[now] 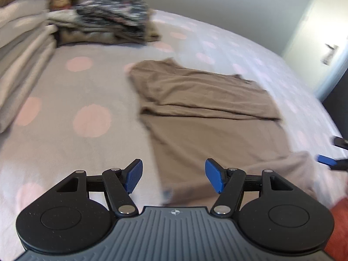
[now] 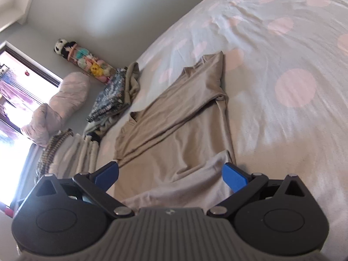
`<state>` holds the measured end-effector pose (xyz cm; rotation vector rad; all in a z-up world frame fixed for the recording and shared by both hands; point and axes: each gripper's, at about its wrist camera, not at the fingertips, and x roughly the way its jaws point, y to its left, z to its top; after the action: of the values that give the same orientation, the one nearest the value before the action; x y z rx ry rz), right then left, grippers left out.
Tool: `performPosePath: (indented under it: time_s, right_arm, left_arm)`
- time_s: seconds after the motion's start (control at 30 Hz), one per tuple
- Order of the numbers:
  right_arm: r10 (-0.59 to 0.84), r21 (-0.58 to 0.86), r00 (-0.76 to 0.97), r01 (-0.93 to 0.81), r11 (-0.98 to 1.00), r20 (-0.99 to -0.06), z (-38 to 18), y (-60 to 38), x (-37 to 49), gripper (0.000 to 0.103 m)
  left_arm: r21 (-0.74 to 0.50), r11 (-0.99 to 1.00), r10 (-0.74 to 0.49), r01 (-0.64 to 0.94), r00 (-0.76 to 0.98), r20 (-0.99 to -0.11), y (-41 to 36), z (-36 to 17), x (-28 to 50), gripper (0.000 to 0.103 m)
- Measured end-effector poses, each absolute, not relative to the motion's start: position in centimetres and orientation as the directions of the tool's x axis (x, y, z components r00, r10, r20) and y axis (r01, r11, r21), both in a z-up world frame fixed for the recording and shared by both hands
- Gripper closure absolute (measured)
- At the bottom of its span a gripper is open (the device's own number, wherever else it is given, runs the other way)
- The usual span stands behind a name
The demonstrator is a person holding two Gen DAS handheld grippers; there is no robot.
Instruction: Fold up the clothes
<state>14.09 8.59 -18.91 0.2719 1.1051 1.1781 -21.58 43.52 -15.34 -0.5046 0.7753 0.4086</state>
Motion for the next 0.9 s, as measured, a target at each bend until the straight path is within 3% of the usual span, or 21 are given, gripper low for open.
performPosePath:
  time_s: [0.1, 0.17, 0.3, 0.37, 0.5, 0.63, 0.7, 0.73, 0.8, 0.87, 0.9]
  right_arm:
    - [0.788, 0.571, -0.046, -0.716, 0.402, -0.614, -17.2, 9.9, 12.8, 0.001]
    - [0.75, 0.459, -0.051, -0.818, 0.347, -0.659, -15.6, 10.9, 11.3, 0.001]
    - [0.654, 0.108, -0.002, -0.987, 0.123, -0.757, -13.4, 12.6, 5.8, 0.001]
    - [0.611, -0.047, 0.034, -0.999, -0.005, -0.791, -13.5, 13.0, 3.3, 0.001]
    - [0.575, -0.219, 0.03, -0.939, -0.263, -0.818, -15.2, 12.6, -0.3, 0.001]
    - [0.531, -0.346, 0.038, -0.797, -0.495, -0.847, -16.9, 12.2, -3.7, 0.001]
    - [0.435, -0.279, 0.018, -0.79, -0.546, -0.9, -18.1, 13.0, -4.0, 0.003]
    - [0.386, -0.24, 0.008, -0.794, -0.559, -0.922, -18.7, 13.4, -4.0, 0.01]
    - [0.327, -0.201, 0.01, -0.806, -0.556, -0.945, -19.7, 14.2, -3.8, 0.042]
    - [0.256, -0.153, 0.004, -0.811, -0.564, -0.967, -20.9, 14.5, -3.8, 0.057]
    - [0.218, -0.12, -0.009, -0.814, -0.568, -0.976, -21.4, 14.6, -3.8, 0.056]
  left_arm:
    - [-0.315, 0.872, 0.03, -0.375, 0.682, -0.73, 42.0, -14.4, -20.6, 0.041]
    - [-0.239, 0.932, 0.0, -0.272, 0.66, -0.751, 39.9, -13.5, -19.5, 0.041]
    - [0.014, 0.998, 0.052, -0.069, 0.583, -0.811, 34.8, -13.6, -17.5, 0.041]
    - [0.152, 0.986, 0.092, 0.063, 0.557, -0.826, 31.9, -14.5, -17.1, 0.041]
    - [0.416, 0.853, 0.16, 0.316, 0.599, -0.784, 26.9, -16.9, -18.5, 0.039]
    - [0.418, 0.789, 0.139, 0.451, 0.531, -0.836, 24.7, -18.7, -19.0, 0.029]
    - [0.367, 0.785, 0.106, 0.499, 0.475, -0.873, 24.4, -19.6, -19.1, 0.029]
    - [0.341, 0.791, 0.09, 0.508, 0.454, -0.886, 24.5, -20.1, -19.1, 0.029]
    - [0.303, 0.797, 0.073, 0.522, 0.416, -0.906, 24.6, -21.0, -18.8, 0.029]
    - [0.257, 0.802, 0.052, 0.539, 0.367, -0.929, 25.0, -21.7, -18.5, 0.029]
    - [0.237, 0.808, 0.043, 0.54, 0.347, -0.937, 25.3, -22.0, -18.3, 0.029]
